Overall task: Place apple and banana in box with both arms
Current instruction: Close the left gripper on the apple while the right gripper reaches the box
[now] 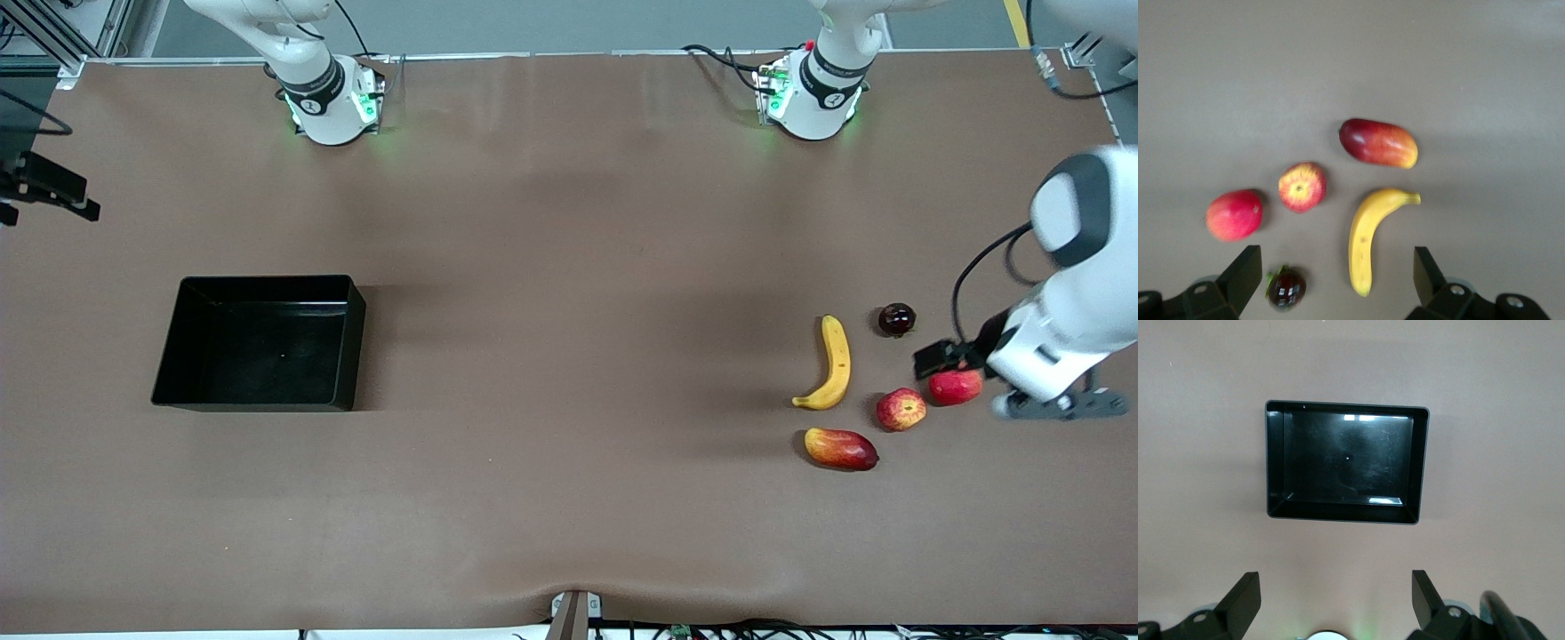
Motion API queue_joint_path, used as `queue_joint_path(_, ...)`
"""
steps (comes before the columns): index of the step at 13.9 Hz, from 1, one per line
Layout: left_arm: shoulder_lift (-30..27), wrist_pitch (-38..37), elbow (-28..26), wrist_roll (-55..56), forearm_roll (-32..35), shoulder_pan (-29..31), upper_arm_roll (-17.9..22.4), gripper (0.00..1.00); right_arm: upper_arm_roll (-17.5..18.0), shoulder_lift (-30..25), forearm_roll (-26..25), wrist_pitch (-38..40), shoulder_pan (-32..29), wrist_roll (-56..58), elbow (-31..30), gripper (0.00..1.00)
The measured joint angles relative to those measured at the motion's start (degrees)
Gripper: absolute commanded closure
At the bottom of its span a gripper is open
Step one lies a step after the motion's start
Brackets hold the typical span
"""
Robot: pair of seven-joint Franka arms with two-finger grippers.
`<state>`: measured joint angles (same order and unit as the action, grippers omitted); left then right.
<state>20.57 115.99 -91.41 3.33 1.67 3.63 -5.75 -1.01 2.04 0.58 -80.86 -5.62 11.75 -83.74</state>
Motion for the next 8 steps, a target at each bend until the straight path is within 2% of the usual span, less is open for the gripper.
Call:
queue_joint_path(2, 2.43, 4.84, -0.96, -0.03, 0.03, 0.8, 0.02, 0.0, -0.23, 1.43, -0.26, -0.07, -1.79, 3.76, -0.02, 0.0)
queue_joint_path(4, 4.25, 6.56, -1.01, -0.08, 0.27, 1.82, 0.13, 0.0, -0.31, 3.37, -0.29, -0.24, -3.32, 5.25, -0.06, 0.0)
queue_joint_path(8, 8.23, 11.5, -2.16, -0.06, 1.38, 4.82, 0.15, 0.0, -0.31, 10.38, -0.29, -3.45, -4.36, 5.53, -0.41, 0.0)
